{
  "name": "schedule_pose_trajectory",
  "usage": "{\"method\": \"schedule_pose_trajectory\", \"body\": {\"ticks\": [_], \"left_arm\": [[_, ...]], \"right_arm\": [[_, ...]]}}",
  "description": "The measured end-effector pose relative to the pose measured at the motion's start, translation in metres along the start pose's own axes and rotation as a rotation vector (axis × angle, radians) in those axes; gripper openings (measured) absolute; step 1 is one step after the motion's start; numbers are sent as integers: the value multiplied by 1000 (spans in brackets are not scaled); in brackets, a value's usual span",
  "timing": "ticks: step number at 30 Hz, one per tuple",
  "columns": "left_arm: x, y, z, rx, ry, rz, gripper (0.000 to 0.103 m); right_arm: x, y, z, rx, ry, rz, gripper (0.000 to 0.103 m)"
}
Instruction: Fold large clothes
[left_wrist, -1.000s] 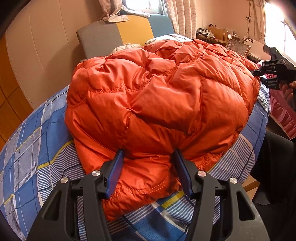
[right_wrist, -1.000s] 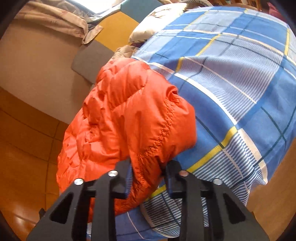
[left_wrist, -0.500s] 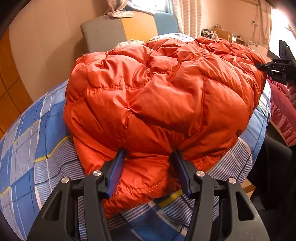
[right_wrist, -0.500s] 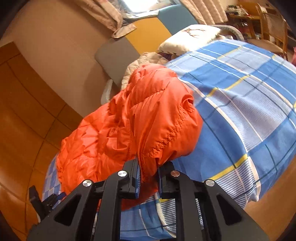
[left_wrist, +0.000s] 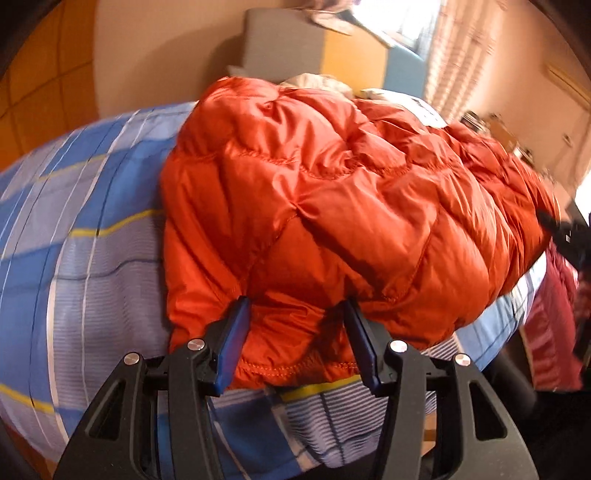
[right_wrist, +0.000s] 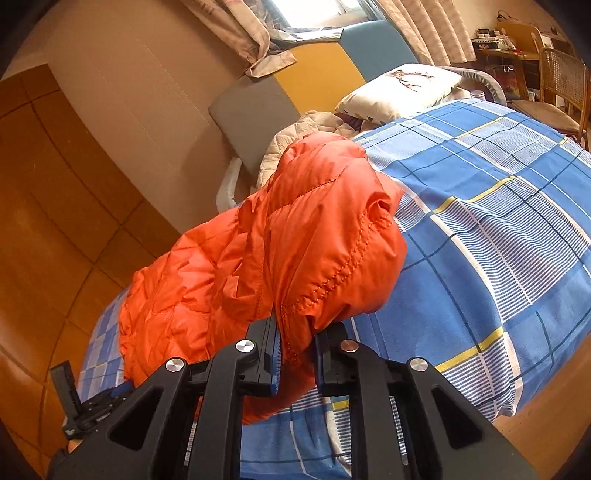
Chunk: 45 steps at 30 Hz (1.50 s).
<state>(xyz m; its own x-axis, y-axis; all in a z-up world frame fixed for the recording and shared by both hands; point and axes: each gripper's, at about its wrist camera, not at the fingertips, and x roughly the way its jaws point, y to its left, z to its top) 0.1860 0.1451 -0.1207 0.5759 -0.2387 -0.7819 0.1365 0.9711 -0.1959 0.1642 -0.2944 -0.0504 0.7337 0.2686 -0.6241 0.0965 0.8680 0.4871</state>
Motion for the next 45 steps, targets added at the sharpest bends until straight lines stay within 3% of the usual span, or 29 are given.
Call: {"method": "schedule_pose_trajectory", "body": {"ticks": [4,11,15,28,45], "left_arm": [[-2,2,-1,-199,16,57,51],[2,-9,-11,-435,1,156,50],[5,-19,-14,-435,3,188,45],[6,-18,-17,-438,8,164,41],[9,-14,-20,-473,1,132,34]], "right_arm": [[0,3,-1,-16,-2,-11,14],[-3,14,-1,-65,-13,-14,14],[-7,22,0,-105,-19,-3,14],[-14,87,-7,-296,-13,106,12],[1,162,-44,-497,91,271,12]]}}
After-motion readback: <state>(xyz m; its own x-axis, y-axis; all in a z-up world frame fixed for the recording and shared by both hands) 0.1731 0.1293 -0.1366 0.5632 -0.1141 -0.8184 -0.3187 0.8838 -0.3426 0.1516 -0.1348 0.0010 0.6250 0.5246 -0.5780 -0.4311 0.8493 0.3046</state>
